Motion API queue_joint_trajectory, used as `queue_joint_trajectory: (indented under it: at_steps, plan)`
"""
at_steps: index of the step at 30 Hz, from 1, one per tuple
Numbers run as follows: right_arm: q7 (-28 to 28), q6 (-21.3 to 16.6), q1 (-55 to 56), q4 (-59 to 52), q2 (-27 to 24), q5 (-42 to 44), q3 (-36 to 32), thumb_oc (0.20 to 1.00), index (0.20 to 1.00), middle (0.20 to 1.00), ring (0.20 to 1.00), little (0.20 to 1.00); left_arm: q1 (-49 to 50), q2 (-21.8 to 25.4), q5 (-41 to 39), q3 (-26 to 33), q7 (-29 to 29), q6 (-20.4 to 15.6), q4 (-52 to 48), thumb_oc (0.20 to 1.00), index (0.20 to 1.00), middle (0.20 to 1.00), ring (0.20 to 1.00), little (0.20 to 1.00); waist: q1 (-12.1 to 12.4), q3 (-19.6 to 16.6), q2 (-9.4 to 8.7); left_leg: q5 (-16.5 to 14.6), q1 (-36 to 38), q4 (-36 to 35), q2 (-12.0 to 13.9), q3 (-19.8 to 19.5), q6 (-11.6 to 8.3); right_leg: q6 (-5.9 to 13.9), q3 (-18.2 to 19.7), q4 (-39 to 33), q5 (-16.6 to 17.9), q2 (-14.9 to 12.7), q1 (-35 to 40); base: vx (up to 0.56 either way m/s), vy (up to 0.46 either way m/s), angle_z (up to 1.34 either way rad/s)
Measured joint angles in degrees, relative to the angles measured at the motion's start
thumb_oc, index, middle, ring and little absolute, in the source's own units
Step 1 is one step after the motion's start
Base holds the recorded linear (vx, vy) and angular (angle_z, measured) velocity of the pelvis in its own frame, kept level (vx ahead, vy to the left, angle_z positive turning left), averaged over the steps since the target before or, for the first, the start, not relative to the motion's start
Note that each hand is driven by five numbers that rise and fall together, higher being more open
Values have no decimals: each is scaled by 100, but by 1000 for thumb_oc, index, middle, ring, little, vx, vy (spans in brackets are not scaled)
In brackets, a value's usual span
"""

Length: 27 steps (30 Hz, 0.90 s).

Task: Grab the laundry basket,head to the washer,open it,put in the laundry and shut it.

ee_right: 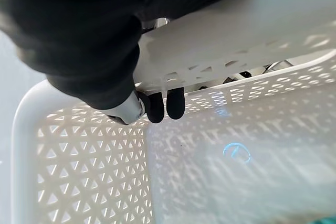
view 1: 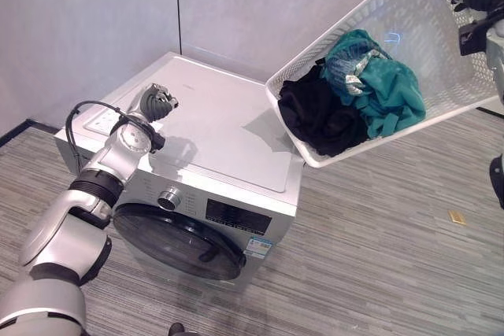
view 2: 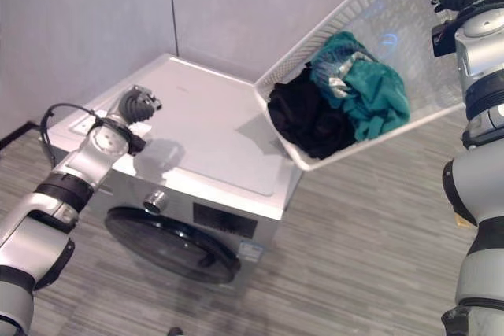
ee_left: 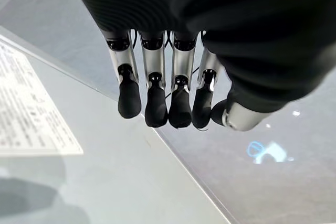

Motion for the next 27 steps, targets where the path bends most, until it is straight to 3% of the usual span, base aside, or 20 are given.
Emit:
queue_joint_trajectory:
  at_steps: [4, 10, 13, 19, 27]
  plan:
    - [12, 0, 0, 14, 55, 7, 5, 200, 200, 200, 200, 200, 142, -147, 0, -4, 0, 0, 0, 200, 200, 200, 200, 200, 23, -61, -63, 4, -12, 0, 0, -20, -3, 0, -19, 0, -1, 1, 1, 50, 14, 3]
    - [15, 0, 1, 74, 389, 77, 45, 200, 200, 200, 200, 200, 330, -206, -36, -14, -1, 0, 77, 200, 200, 200, 200, 200, 102, -322, -413, 17, -111, -5, 22, -93, -24, 12, -62, 0, -11, 28, -68, 24, 1, 3]
    - [-7, -1, 1, 88, 770, 350, -9, 200, 200, 200, 200, 200, 342, -232, -37, -14, 0, -3, 166, 200, 200, 200, 200, 200, 186, -339, -435, 35, -198, -1, -4, -175, -34, 16, -164, 0, -9, 9, -95, 13, 9, 14]
    - [-27, -128, -72, 10, 1036, 655, -116, 200, 200, 200, 200, 200, 381, -320, -41, -18, 2, -4, 169, 200, 200, 200, 200, 200, 563, -342, -452, 39, -303, 3, -46, -289, -36, 25, -256, 0, -16, -8, -116, 5, 21, 12]
    - [-27, -165, -153, 13, 1236, 844, -251, 200, 200, 200, 200, 200, 395, -326, -50, -14, 14, -77, 163, 200, 200, 200, 200, 200, 625, -338, -489, 38, -359, 4, -65, -310, -35, 34, -343, 0, -22, -19, -135, 4, 6, 3]
